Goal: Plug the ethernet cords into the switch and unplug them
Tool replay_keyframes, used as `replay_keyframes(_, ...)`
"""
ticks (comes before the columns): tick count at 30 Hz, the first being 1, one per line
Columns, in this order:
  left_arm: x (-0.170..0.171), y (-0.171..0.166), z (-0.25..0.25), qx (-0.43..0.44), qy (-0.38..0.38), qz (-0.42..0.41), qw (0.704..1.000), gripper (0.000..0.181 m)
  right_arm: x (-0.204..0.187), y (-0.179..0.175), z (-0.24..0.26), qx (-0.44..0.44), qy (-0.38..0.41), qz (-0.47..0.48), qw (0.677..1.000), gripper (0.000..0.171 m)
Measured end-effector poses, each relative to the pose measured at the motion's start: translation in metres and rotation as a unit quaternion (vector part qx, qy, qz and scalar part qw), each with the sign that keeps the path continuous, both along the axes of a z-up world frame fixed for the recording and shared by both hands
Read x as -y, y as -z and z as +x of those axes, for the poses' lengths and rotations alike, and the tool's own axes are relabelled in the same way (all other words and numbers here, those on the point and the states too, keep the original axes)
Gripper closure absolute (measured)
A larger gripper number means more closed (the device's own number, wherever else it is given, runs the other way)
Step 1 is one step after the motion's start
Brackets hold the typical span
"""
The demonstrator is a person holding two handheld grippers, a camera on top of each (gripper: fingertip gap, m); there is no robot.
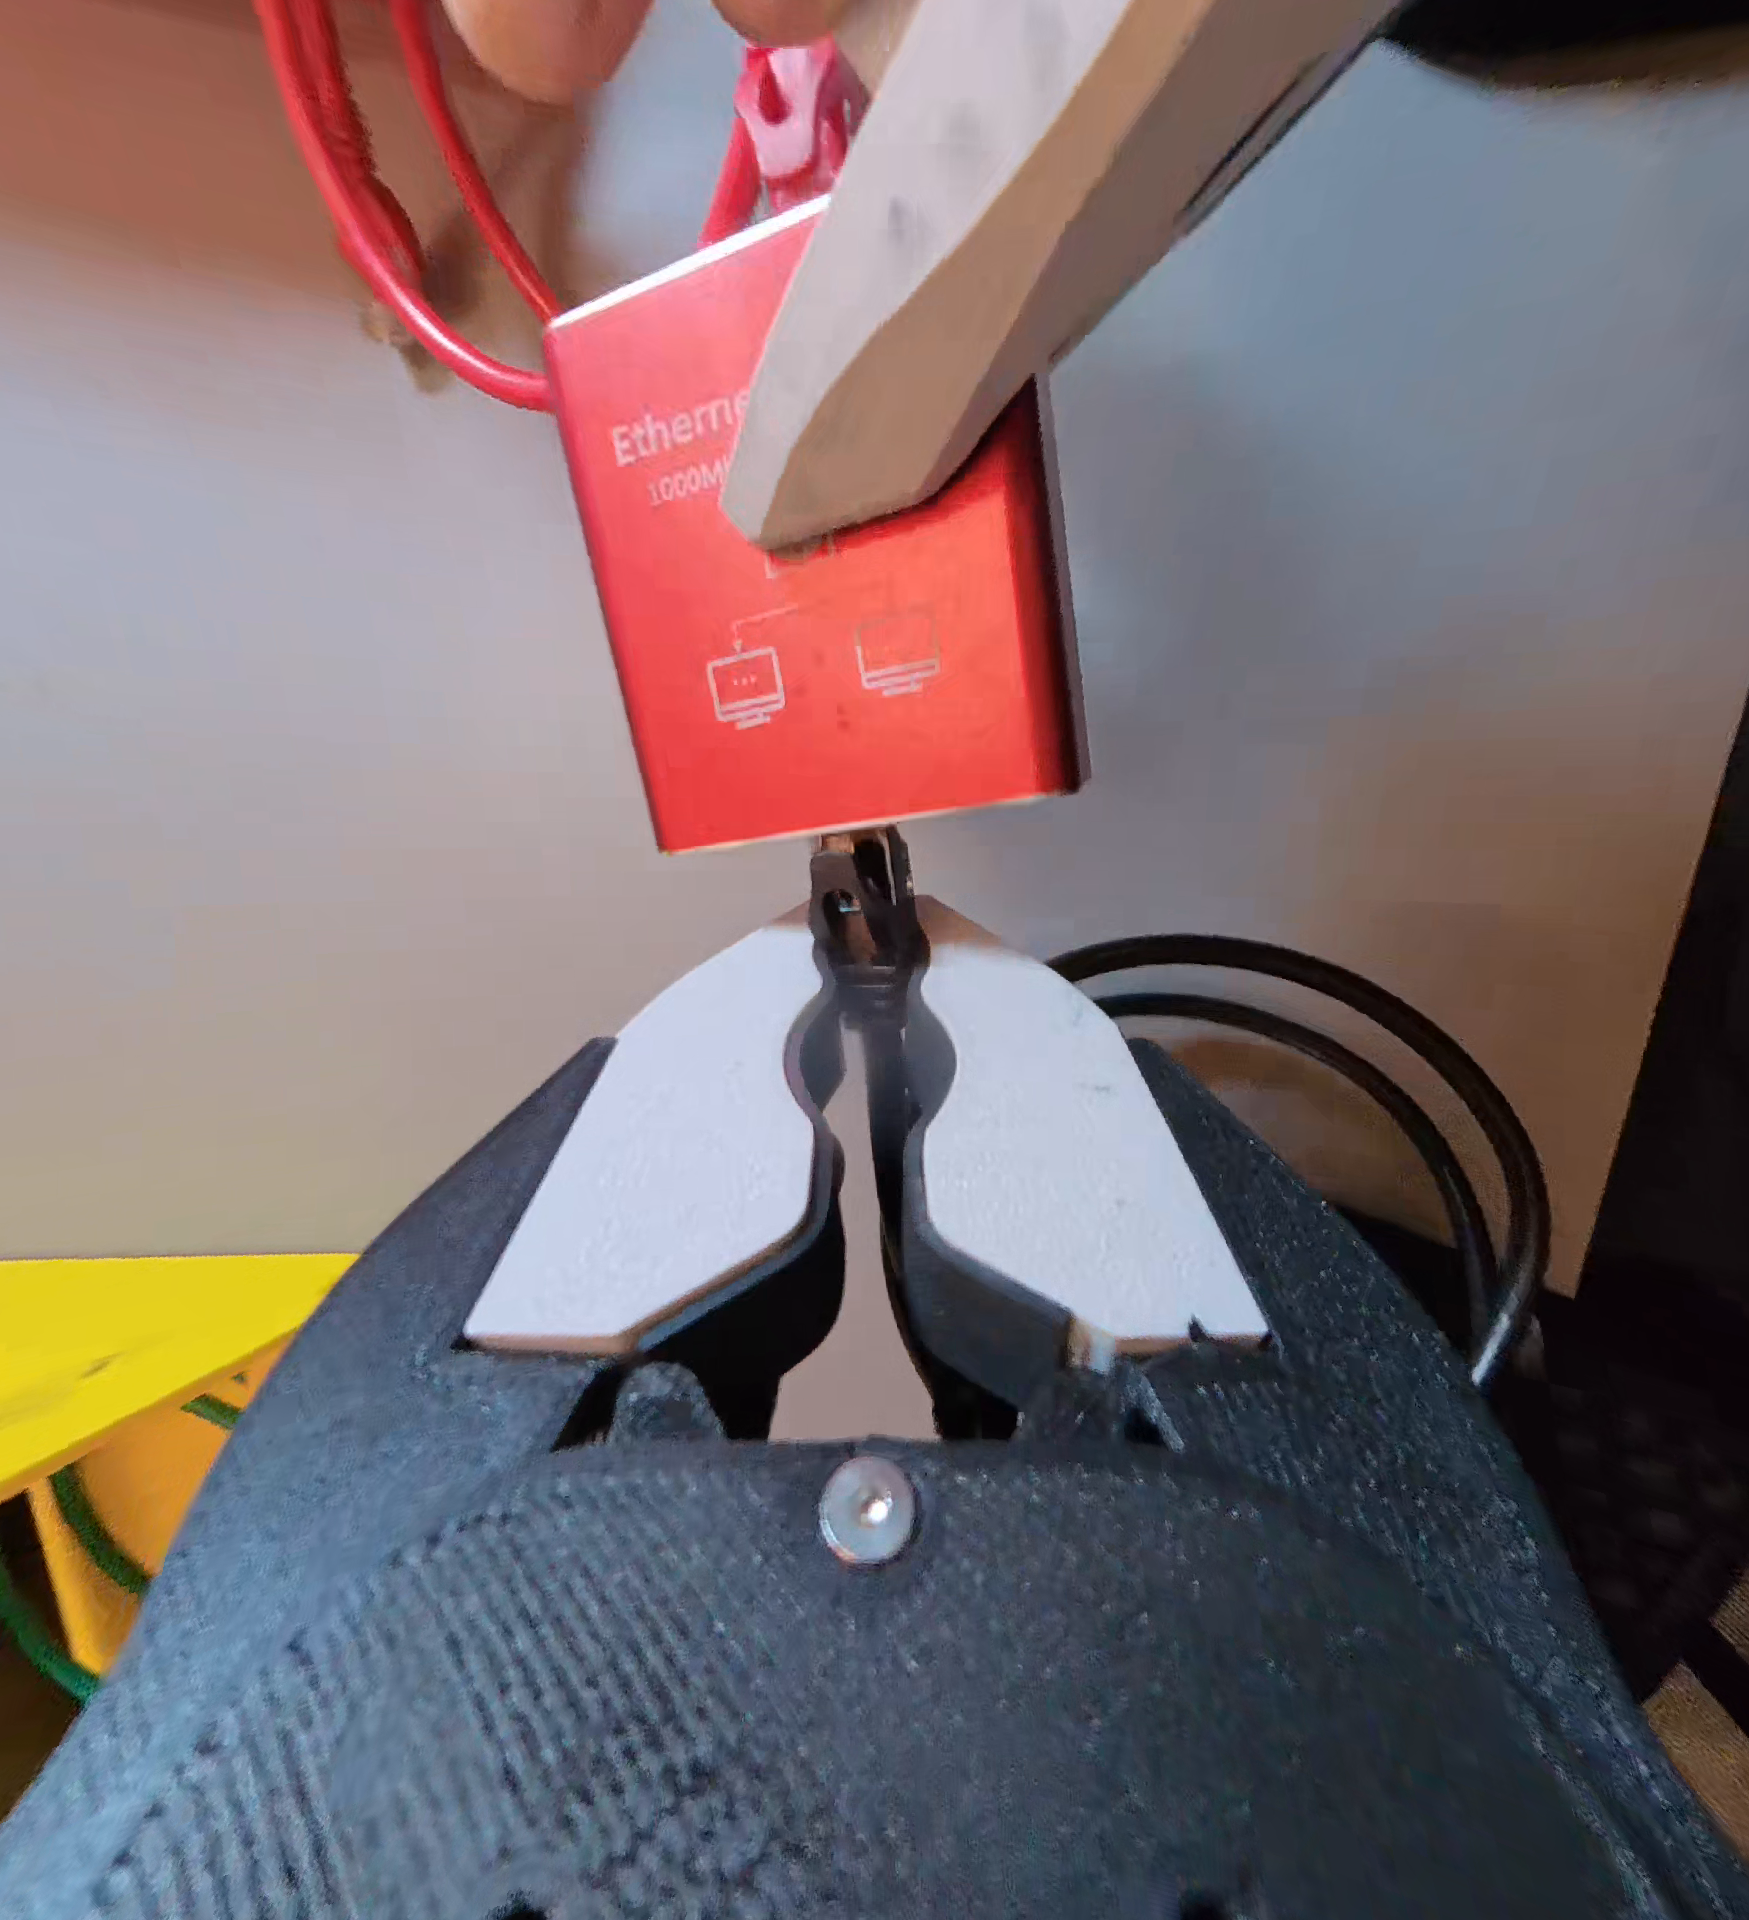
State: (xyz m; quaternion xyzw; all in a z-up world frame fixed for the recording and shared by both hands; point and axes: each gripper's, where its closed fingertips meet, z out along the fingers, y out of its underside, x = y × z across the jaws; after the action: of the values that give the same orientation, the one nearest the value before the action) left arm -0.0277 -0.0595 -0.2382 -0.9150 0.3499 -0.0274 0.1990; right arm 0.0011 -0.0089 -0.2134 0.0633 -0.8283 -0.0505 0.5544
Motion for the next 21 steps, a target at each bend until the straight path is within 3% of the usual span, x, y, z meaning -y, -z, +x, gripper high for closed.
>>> replay_keyframes(6, 0.0, 0.01, 0.005, 0.016, 0.005, -0.006, 1.0, 0.174, 0.0, 0.006, 0.003, 0.039, 0.0, 0.01, 0.999, 0.142)
replay_keyframes(13, -0.019, -0.03, -0.014, 0.06, -0.04, 0.14, 0.987, 0.151, -0.018, -0.005, -0.004, 0.012, 0.07, -0.082, 0.994, 0.144)
replay_keyframes(16, -0.017, -0.051, -0.012, 0.059, -0.036, 0.2, 0.977, 0.15, -0.025, 0.002, -0.002, 0.042, 0.092, -0.102, 0.99, 0.144)
replay_keyframes(21, -0.029, -0.042, 0.015, 0.008, -0.004, 0.227, 0.974, 0.14, -0.012, 0.0, -0.01, 0.069, 0.099, -0.114, 0.986, 0.144)
